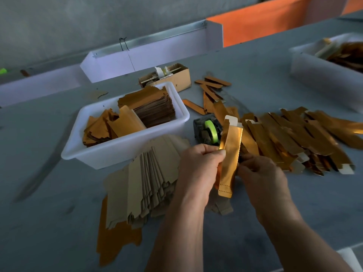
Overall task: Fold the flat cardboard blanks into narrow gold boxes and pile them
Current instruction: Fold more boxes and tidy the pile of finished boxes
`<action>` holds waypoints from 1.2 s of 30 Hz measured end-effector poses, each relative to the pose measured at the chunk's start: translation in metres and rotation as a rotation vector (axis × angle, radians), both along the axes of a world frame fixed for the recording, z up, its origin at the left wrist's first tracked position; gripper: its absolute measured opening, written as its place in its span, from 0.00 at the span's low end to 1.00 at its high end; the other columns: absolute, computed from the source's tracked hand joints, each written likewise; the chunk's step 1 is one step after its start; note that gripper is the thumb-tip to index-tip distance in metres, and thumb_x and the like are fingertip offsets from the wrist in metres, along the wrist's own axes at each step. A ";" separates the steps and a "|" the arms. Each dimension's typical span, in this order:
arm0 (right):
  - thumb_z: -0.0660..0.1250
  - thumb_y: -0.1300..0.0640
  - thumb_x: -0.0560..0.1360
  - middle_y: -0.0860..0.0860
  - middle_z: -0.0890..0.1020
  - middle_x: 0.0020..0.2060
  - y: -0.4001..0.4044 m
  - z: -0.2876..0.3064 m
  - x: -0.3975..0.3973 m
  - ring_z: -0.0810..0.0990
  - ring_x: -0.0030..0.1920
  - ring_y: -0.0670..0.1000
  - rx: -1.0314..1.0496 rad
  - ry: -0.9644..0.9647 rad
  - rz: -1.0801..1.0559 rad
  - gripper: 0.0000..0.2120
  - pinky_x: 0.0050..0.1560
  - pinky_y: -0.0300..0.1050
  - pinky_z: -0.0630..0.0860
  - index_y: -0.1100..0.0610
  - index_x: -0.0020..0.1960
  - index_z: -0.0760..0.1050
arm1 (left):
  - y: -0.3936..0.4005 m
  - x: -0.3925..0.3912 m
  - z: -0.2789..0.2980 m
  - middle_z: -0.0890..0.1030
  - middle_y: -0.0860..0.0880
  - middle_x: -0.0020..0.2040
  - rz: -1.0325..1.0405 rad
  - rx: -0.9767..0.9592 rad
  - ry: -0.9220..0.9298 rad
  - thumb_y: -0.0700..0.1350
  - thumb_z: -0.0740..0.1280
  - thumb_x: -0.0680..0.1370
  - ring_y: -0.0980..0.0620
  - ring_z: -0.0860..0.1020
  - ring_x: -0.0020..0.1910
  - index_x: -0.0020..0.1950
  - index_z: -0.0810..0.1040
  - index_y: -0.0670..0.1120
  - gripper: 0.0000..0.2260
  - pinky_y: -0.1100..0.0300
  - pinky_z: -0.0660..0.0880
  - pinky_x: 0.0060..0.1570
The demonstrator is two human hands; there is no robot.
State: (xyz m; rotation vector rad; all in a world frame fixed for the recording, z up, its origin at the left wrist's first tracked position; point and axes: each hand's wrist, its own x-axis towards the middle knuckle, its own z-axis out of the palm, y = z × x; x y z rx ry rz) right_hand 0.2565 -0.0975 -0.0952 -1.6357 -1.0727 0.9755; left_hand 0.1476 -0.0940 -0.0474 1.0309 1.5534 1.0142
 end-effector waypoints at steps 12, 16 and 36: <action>0.68 0.56 0.74 0.47 0.77 0.50 -0.017 -0.010 0.016 0.76 0.52 0.52 0.117 0.011 0.059 0.07 0.52 0.54 0.74 0.45 0.40 0.78 | 0.001 -0.004 0.003 0.80 0.48 0.36 -0.026 -0.041 -0.085 0.42 0.68 0.76 0.57 0.74 0.27 0.40 0.78 0.47 0.05 0.69 0.66 0.21; 0.68 0.54 0.66 0.47 0.78 0.50 -0.032 0.005 0.026 0.76 0.57 0.51 0.280 0.264 0.210 0.02 0.58 0.51 0.74 0.49 0.37 0.79 | -0.001 -0.004 0.001 0.81 0.43 0.40 -0.021 -0.048 -0.121 0.41 0.68 0.76 0.48 0.74 0.36 0.41 0.78 0.46 0.05 0.64 0.65 0.24; 0.70 0.60 0.70 0.36 0.66 0.51 -0.022 0.022 0.016 0.66 0.50 0.24 0.344 -0.256 0.294 0.08 0.43 0.17 0.65 0.48 0.37 0.76 | -0.030 -0.011 0.008 0.84 0.46 0.37 -0.144 0.042 -0.237 0.35 0.69 0.75 0.50 0.84 0.38 0.44 0.82 0.41 0.03 0.60 0.81 0.39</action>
